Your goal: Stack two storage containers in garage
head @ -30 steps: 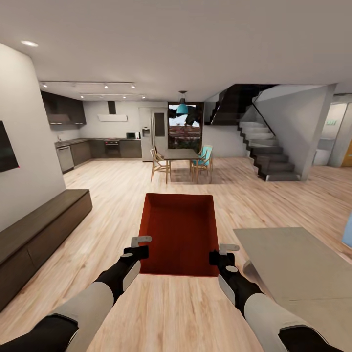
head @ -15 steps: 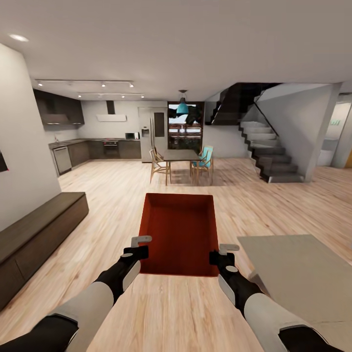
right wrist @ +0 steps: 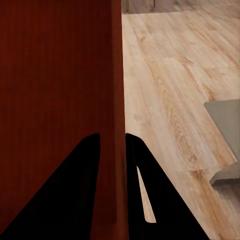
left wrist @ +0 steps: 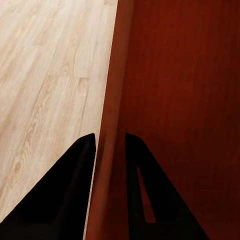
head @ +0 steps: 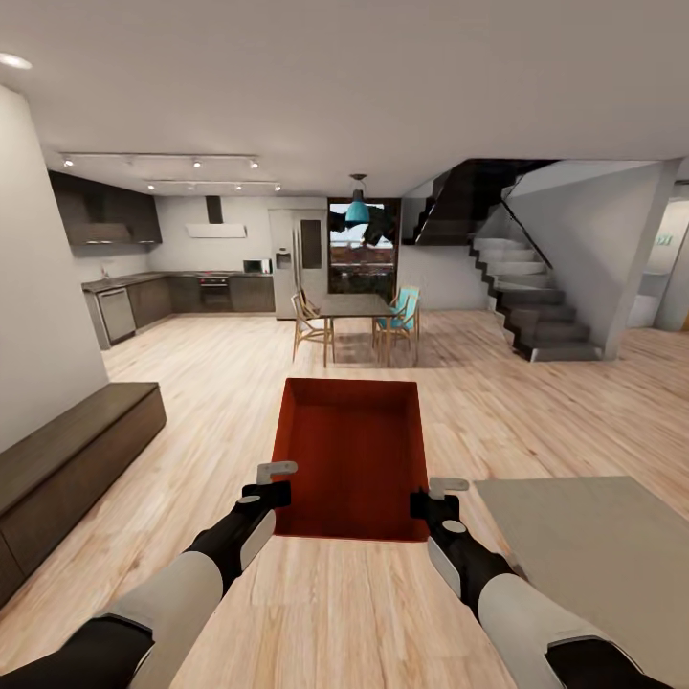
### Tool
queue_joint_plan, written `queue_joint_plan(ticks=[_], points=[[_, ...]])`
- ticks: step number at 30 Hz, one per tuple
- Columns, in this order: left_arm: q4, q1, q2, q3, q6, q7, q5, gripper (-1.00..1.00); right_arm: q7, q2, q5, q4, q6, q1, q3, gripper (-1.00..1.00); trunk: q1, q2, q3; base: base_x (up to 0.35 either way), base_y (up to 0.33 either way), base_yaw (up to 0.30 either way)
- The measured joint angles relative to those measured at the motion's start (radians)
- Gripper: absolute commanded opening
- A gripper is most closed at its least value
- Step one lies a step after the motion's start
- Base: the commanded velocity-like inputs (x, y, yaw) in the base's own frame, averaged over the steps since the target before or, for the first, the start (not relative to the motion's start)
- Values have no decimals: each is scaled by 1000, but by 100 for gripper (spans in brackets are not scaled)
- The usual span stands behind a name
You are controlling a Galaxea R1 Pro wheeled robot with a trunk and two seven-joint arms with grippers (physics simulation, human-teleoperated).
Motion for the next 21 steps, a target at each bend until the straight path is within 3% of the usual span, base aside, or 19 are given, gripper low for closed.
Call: queue_joint_plan(ticks=[21], points=[[1,0,1,1,0,-2,1,-100,-1,1,0,0,1,0,1,-100,0,0,0,326,0,0]])
